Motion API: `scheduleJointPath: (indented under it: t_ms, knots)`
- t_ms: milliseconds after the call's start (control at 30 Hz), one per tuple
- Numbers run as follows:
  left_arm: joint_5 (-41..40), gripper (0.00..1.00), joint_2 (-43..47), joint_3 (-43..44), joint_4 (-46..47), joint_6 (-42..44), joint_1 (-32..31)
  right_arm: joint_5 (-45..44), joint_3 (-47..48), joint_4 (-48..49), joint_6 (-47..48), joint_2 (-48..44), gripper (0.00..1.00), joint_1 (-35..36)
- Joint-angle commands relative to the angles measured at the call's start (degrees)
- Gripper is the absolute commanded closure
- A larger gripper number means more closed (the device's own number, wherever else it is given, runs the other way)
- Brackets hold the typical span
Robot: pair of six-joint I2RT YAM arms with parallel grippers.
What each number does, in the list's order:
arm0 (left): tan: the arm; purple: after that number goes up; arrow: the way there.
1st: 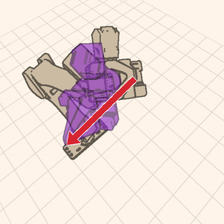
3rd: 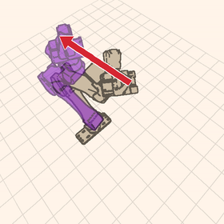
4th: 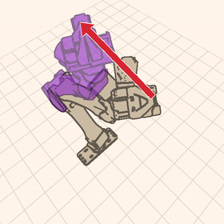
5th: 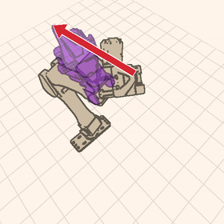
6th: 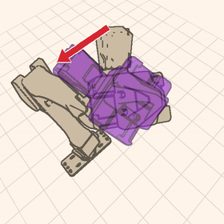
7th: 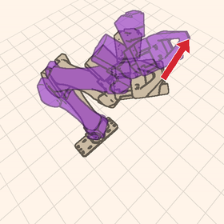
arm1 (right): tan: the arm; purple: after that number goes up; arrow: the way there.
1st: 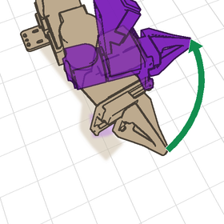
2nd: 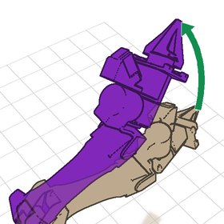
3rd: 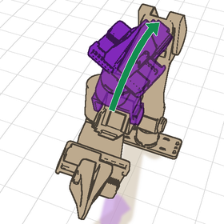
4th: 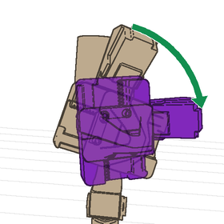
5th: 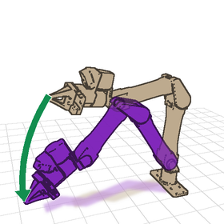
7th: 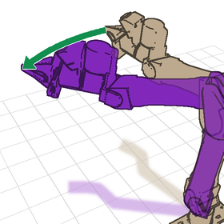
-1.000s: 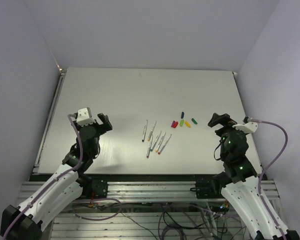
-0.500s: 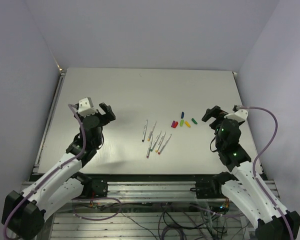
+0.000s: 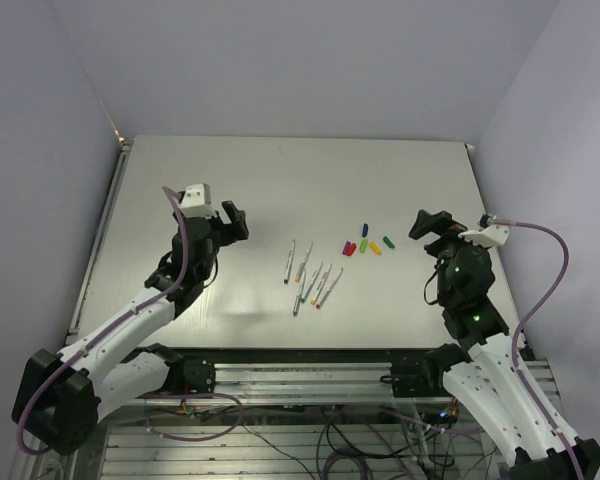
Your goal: Insert the pens into the pen caps
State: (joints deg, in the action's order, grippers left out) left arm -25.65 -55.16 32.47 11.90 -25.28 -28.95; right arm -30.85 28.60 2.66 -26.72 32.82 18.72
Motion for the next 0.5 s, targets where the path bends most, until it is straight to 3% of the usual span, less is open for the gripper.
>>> scheduleJointPath:
  t_ms: [0, 167, 367, 467]
  knots:
    - [12.3, 0.06, -3.7, 1.8, 6.8, 3.4, 0.4, -1.7, -0.6, 0.2, 0.3, -0.6, 0.01, 0.0]
    - [14.3, 0.06, -9.3, 3.4, 6.1, 2.3, -1.3, -4.7, 0.3, -1.8, -0.4, 0.8, 0.1, 0.0]
    - [3.5, 0.07, -16.6, 6.0, 4.1, 4.7, -10.0, -5.1, 0.7, -2.9, -0.8, 1.1, 0.17, 0.0]
    - [2.3, 0.08, -21.1, 7.9, 3.8, 4.3, -11.2, -5.5, 0.6, -3.9, -1.1, 0.9, 0.19, 0.0]
